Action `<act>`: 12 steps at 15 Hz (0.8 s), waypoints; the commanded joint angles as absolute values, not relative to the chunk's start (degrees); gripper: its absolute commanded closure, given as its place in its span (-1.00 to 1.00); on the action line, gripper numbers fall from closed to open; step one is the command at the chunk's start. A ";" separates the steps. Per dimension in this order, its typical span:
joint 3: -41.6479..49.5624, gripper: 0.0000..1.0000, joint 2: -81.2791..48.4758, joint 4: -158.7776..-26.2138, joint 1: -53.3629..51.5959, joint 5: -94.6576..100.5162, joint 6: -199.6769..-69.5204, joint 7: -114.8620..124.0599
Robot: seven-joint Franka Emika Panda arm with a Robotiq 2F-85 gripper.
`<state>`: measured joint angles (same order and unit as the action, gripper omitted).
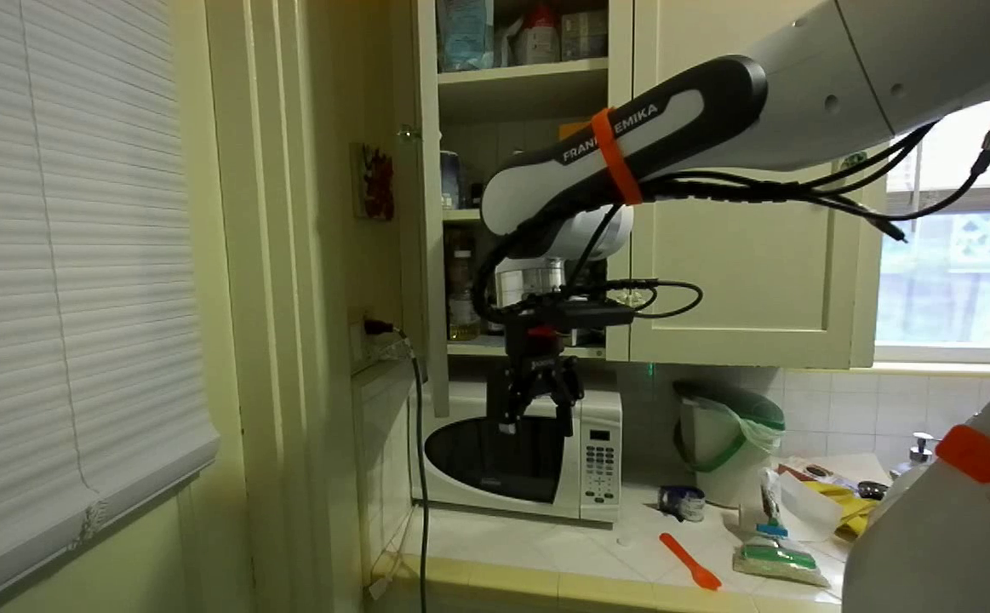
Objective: Put the plastic bag on the microwave
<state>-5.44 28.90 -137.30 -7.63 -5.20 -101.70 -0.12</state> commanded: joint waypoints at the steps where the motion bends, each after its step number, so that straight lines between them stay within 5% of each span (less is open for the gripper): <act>1: -3.65 -1.00 31.58 -139.92 -4.55 -5.04 -102.61 2.66; 12: 8.47 -1.00 36.56 -152.86 13.95 0.88 -122.38 4.95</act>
